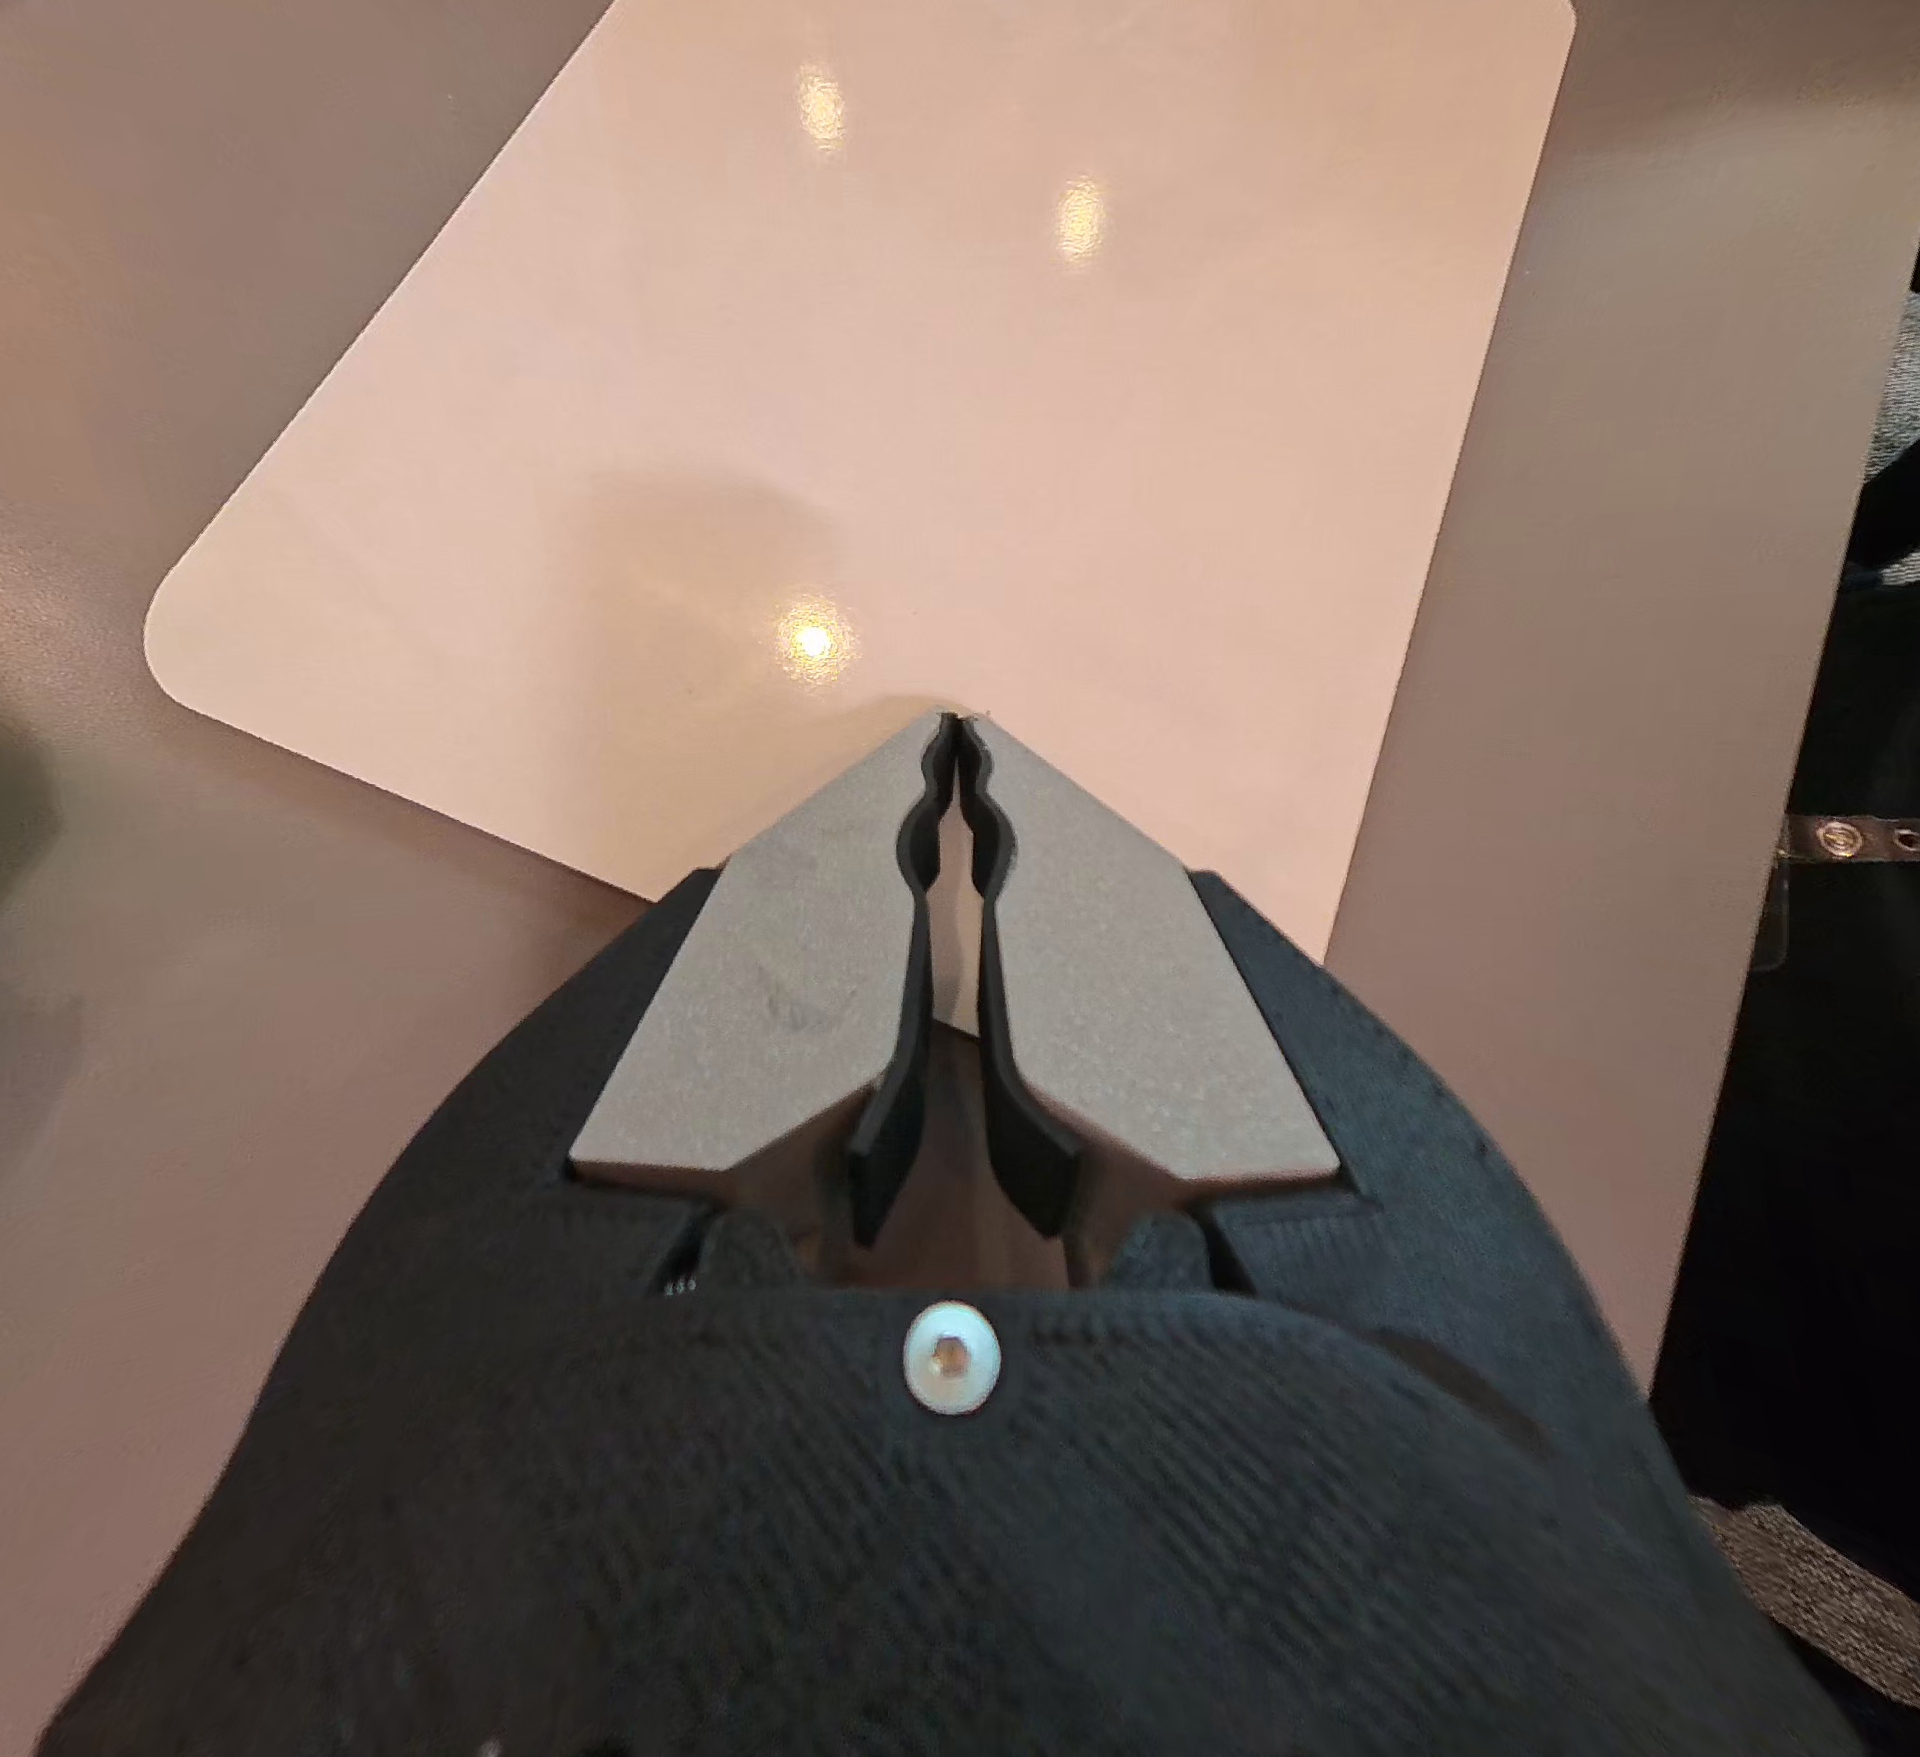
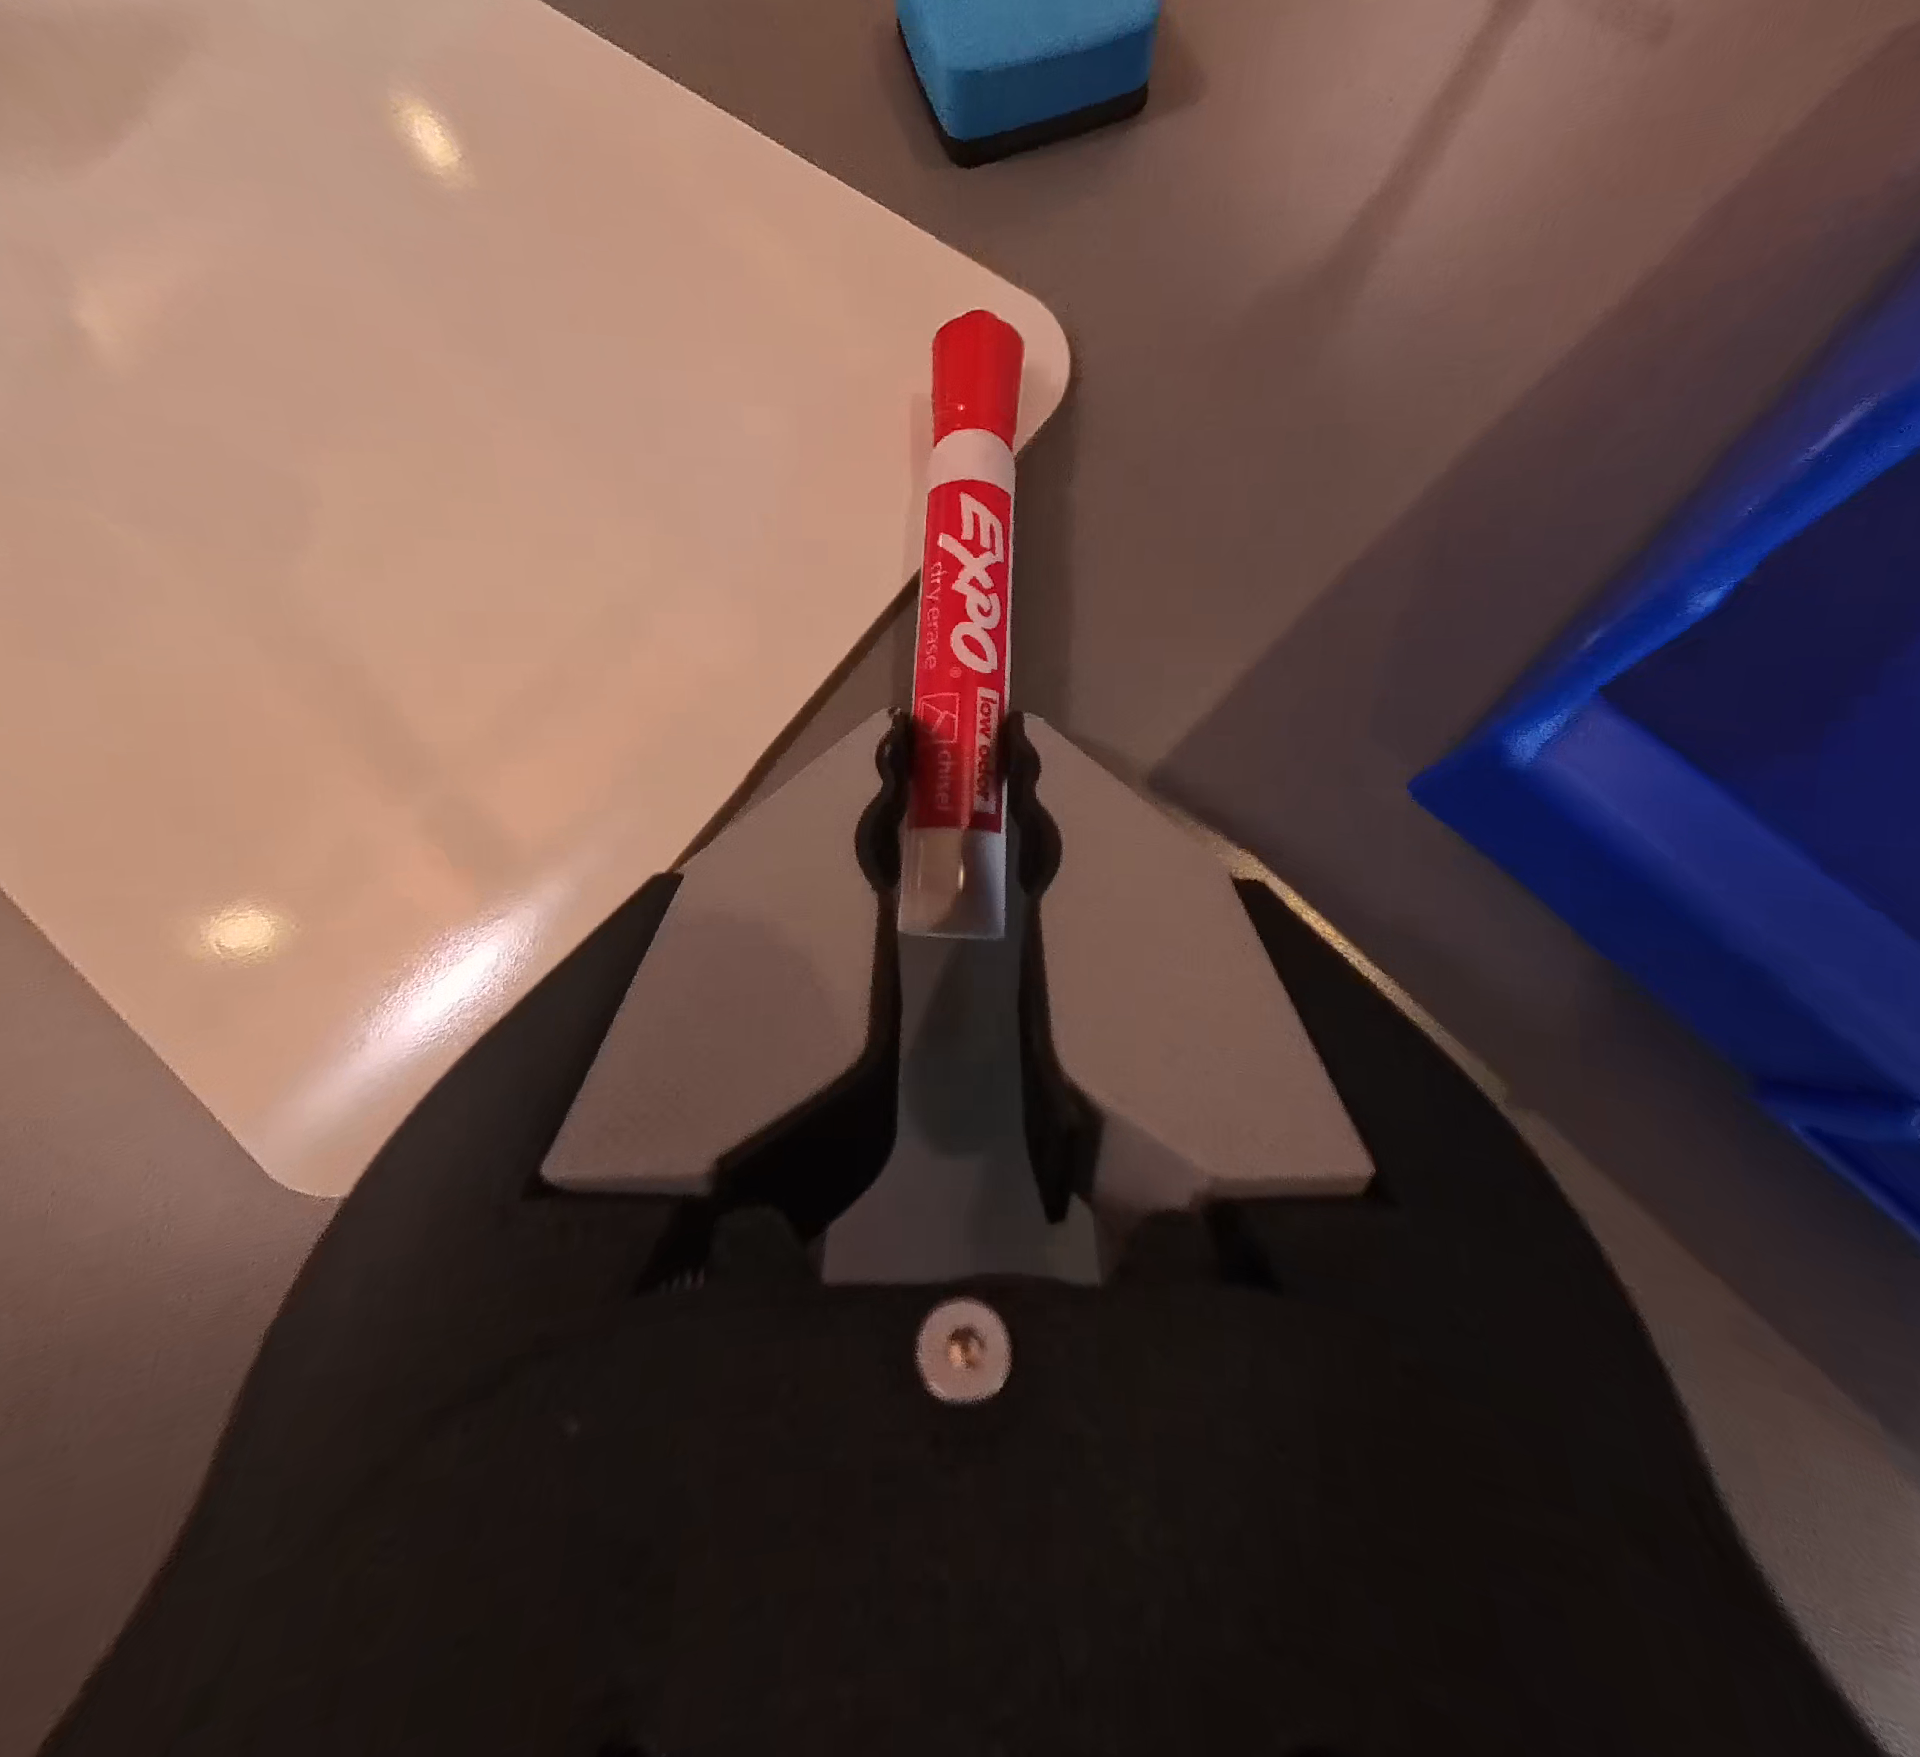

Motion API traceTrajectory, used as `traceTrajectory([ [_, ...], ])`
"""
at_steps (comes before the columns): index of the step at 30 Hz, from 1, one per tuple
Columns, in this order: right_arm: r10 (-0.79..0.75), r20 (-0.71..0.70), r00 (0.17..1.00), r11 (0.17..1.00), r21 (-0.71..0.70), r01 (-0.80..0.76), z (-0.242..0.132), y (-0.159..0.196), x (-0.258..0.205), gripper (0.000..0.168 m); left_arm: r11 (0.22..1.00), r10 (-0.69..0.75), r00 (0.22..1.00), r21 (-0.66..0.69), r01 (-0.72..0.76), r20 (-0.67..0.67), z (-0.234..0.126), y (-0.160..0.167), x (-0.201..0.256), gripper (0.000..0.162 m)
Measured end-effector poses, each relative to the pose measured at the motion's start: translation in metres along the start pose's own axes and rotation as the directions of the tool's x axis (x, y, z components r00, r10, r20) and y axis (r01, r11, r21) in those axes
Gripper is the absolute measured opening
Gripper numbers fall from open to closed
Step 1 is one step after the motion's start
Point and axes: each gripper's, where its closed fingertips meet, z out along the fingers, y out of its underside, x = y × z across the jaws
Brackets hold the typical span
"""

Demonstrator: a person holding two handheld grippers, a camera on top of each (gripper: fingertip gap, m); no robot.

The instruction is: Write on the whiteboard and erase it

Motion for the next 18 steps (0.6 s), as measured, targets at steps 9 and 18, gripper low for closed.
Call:
traceTrajectory([
  [9,0.076,0.128,0.989,0.994,0.069,-0.086,-0.008,-0.011,-0.01,0.016,0.997,0.079,0.996,-0.004,-0.079,0.034,0.001,-0.002,0.001,0.0],
  [18,0.071,0.21,0.975,0.991,0.093,-0.092,-0.011,-0.016,-0.023,0.016,0.984,0.164,0.983,0.064,-0.169,0.081,0.008,-0.036,0.006,0.0],
])
